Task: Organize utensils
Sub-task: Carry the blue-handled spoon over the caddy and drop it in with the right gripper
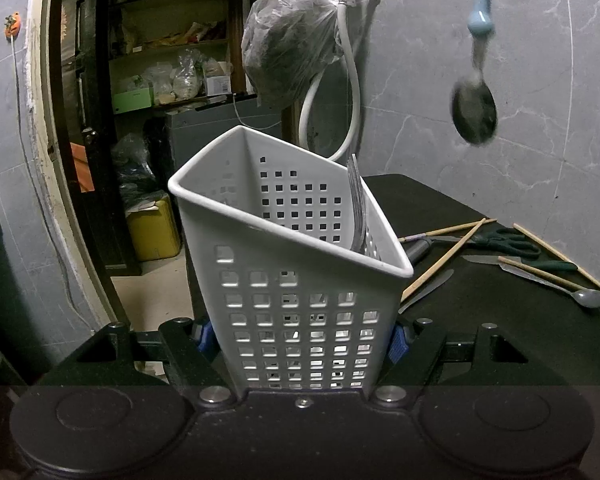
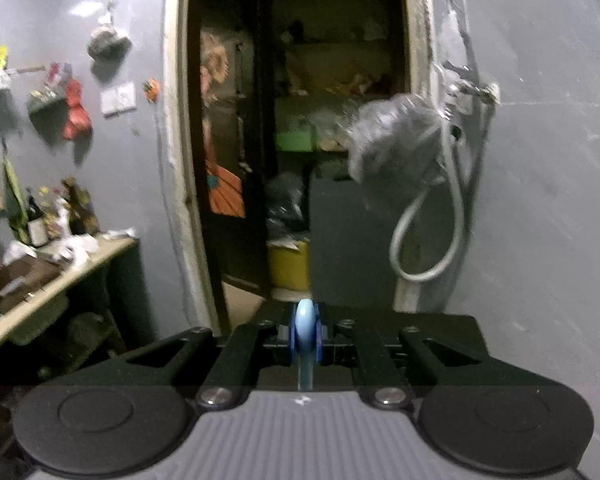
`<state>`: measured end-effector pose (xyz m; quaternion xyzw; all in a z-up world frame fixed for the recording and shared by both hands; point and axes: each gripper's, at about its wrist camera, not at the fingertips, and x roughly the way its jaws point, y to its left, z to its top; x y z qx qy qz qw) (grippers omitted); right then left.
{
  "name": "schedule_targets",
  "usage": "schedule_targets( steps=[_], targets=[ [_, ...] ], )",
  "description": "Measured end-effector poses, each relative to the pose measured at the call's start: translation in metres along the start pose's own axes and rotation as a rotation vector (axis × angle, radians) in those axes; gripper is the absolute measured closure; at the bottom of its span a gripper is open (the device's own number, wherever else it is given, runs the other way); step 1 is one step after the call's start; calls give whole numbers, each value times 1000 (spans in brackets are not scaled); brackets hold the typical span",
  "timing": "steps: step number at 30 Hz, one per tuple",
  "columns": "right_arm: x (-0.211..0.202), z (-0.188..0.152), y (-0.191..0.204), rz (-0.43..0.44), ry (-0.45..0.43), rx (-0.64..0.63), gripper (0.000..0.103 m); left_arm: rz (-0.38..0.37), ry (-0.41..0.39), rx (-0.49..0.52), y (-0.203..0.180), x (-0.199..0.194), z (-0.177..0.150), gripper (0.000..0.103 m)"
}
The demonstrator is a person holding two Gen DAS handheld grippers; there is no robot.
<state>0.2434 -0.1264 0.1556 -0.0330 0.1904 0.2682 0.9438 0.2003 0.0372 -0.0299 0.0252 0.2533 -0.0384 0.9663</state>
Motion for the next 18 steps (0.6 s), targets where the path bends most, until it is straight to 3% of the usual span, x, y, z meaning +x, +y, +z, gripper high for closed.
schedule_targets(
  steps=[9, 18],
  targets=[
    [4, 18, 20, 166, -50, 2, 93, 3, 2, -6, 0, 2, -1, 27],
    [32, -2, 44, 275, -33, -28, 93, 4, 2, -7, 0, 2, -2, 27]
  ],
)
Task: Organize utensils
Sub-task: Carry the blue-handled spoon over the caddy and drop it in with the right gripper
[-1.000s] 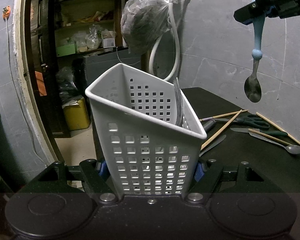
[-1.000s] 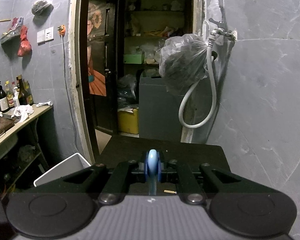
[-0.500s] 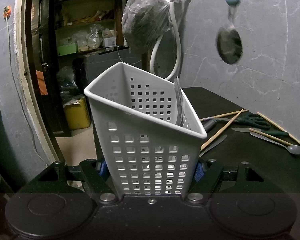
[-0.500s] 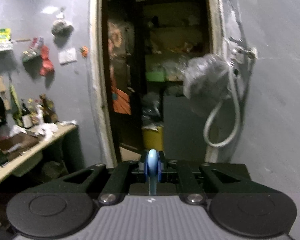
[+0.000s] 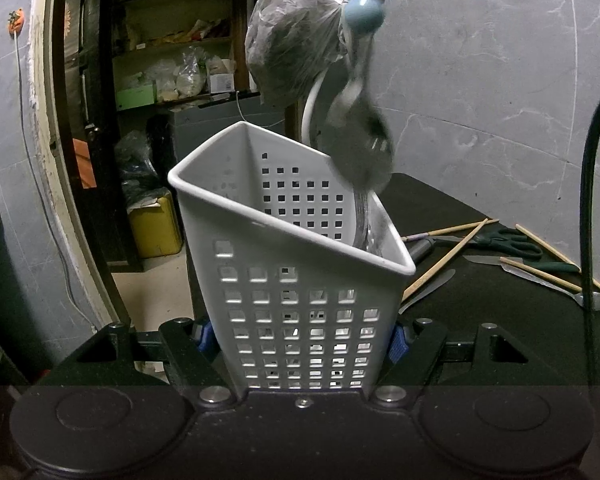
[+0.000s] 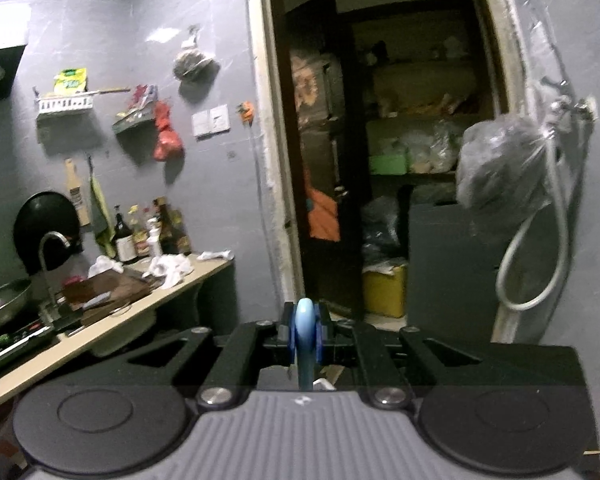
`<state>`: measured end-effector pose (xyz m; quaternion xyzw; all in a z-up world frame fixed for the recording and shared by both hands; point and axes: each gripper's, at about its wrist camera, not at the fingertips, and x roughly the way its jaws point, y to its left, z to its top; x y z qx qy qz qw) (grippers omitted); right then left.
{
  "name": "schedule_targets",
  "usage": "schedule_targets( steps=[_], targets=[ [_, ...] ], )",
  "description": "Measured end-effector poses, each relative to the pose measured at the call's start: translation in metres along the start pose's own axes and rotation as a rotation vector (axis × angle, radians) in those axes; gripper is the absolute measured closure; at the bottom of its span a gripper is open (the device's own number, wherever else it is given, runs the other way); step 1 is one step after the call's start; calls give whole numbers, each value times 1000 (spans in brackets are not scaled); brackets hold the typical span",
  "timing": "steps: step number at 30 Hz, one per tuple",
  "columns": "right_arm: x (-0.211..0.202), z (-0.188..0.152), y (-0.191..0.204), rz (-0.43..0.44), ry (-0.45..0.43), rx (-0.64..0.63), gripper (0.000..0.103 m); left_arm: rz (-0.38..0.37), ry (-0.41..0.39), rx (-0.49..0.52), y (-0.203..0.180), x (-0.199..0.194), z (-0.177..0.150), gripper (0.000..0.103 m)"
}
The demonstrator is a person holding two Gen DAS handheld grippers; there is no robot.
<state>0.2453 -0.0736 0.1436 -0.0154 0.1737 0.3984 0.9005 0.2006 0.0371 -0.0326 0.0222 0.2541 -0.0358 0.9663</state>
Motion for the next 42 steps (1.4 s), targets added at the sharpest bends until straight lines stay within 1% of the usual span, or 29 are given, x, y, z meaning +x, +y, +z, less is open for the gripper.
schedule_targets(
  steps=[6, 17, 34, 39, 41, 42],
  targets=[
    [15, -17, 5, 29, 42, 11, 93, 0, 1, -2, 1, 0, 0, 27],
    [30, -37, -5, 11, 100, 48, 93, 1, 2, -3, 1, 0, 0, 27],
    [40, -46, -4, -4, 128, 86, 92, 1, 2, -3, 1, 0, 0, 27],
    [42, -48, -3, -26, 139, 83, 90, 1, 5, -1, 2, 1, -1, 27],
    [42, -49, -3, -33, 146, 80, 85, 2, 6, -2, 2, 2, -2, 27],
    [41, -49, -3, -38, 147, 79, 77, 1, 7, -1, 2, 2, -3, 27]
  ],
)
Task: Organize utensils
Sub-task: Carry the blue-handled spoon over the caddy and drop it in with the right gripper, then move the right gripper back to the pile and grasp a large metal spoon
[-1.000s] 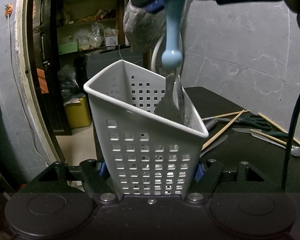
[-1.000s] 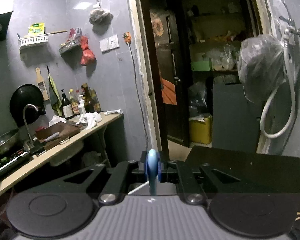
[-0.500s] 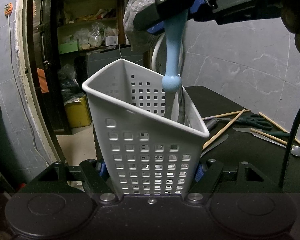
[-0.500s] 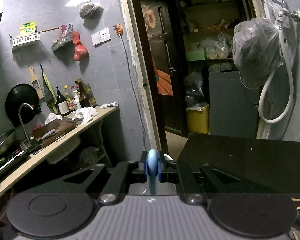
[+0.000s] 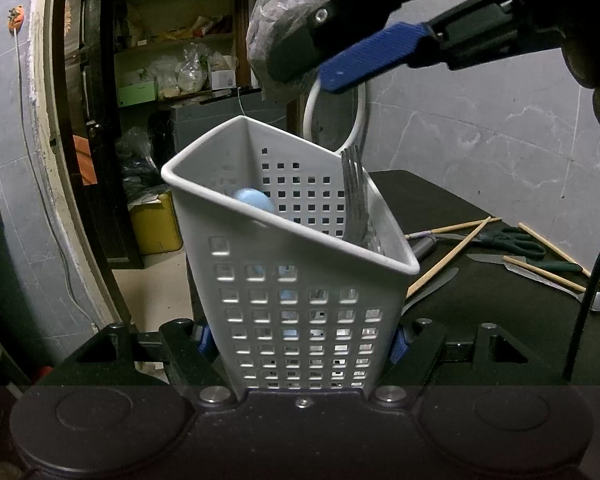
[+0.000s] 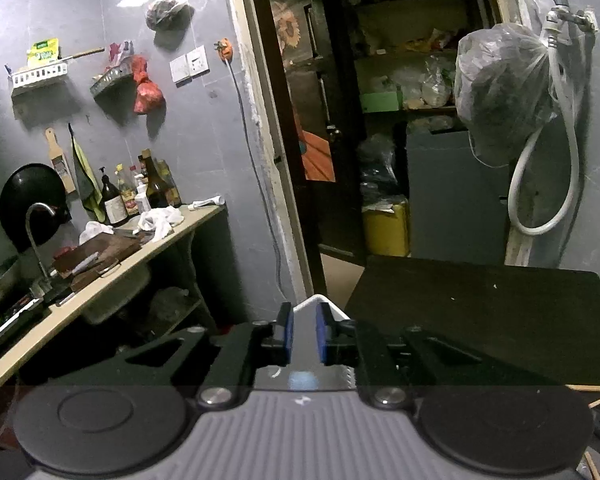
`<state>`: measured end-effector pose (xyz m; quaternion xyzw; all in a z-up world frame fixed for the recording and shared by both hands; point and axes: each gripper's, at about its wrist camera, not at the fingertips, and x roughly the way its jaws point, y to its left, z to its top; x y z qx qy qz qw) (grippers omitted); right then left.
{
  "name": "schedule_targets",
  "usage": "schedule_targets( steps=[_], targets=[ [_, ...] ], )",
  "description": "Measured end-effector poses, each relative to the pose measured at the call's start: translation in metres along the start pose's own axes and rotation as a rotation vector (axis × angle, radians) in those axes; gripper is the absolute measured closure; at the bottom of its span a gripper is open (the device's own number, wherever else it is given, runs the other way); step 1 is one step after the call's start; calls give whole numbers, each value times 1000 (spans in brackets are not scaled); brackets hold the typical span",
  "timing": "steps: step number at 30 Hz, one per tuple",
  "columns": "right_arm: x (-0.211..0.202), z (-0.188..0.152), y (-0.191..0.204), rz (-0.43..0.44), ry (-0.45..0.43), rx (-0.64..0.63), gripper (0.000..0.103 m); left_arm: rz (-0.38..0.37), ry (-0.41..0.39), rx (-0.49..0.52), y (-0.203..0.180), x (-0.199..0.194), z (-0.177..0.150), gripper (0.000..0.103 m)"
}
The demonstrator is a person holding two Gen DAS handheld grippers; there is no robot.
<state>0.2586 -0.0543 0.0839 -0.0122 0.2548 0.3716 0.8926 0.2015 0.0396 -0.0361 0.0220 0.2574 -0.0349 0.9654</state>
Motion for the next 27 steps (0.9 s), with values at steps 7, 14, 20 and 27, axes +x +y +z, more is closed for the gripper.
schedule_targets(
  steps=[7, 14, 20, 27],
  targets=[
    [-8, 2, 1, -57, -18, -7, 47, 1, 6, 4, -2, 0, 3, 27],
    [-24, 4, -7, -173, -65, 13, 13, 2, 14, 7, -2, 1, 5, 27],
    [-38, 3, -27, -254, -103, 45, 1, 6, 22, 6, -3, 2, 7, 27],
    [-54, -7, -52, -342, -114, 85, 0, 16, 35, 4, -5, 3, 9, 27]
  ],
)
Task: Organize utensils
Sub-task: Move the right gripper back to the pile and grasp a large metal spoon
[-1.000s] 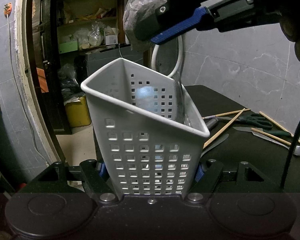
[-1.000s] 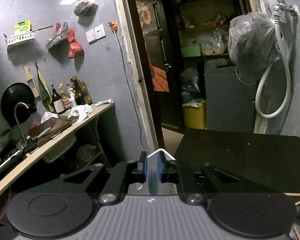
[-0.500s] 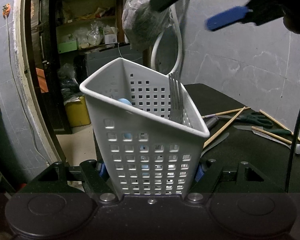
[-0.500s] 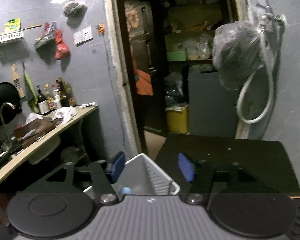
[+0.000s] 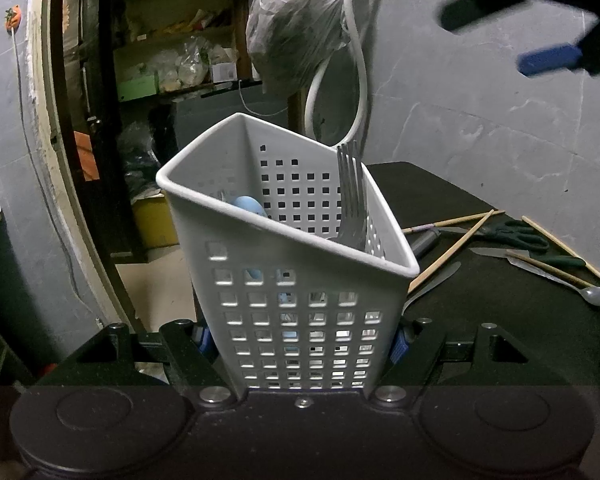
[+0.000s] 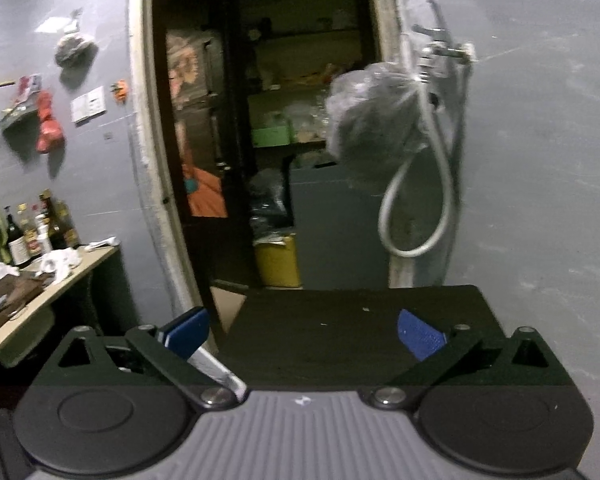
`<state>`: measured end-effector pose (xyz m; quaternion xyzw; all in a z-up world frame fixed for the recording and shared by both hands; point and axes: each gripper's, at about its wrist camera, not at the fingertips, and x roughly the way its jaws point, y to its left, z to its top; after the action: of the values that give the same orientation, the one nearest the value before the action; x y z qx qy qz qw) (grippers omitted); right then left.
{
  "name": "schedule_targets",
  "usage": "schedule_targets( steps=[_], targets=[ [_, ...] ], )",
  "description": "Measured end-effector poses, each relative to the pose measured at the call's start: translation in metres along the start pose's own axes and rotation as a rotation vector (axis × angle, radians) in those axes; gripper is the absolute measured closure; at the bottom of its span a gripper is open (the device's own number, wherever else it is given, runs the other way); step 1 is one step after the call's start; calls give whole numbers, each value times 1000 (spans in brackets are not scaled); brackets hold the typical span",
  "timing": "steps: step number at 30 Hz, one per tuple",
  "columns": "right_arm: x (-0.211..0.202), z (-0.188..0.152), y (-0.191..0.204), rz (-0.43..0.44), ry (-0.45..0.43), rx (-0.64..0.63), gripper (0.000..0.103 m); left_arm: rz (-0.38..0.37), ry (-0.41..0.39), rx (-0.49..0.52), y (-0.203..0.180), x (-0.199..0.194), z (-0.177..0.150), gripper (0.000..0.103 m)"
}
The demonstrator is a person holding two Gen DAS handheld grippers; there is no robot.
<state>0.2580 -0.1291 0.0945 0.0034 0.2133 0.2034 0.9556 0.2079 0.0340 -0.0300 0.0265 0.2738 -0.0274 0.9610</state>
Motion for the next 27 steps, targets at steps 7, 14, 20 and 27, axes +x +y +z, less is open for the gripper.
schedule_targets(
  steps=[7, 14, 20, 27],
  targets=[
    [-21, -45, -46, -97, 79, 54, 0, 16, 9, 0, -3, 0, 1, 27],
    [-40, -116, -98, -224, 259, 276, 0, 27, 13, 0, -8, 1, 3, 26],
    [-50, -147, -129, -314, 309, 442, 0, 31, 19, 10, -10, 3, 4, 26],
    [-55, -179, -150, -385, 293, 568, 0, 32, 30, 13, -10, 4, 5, 26]
  ],
)
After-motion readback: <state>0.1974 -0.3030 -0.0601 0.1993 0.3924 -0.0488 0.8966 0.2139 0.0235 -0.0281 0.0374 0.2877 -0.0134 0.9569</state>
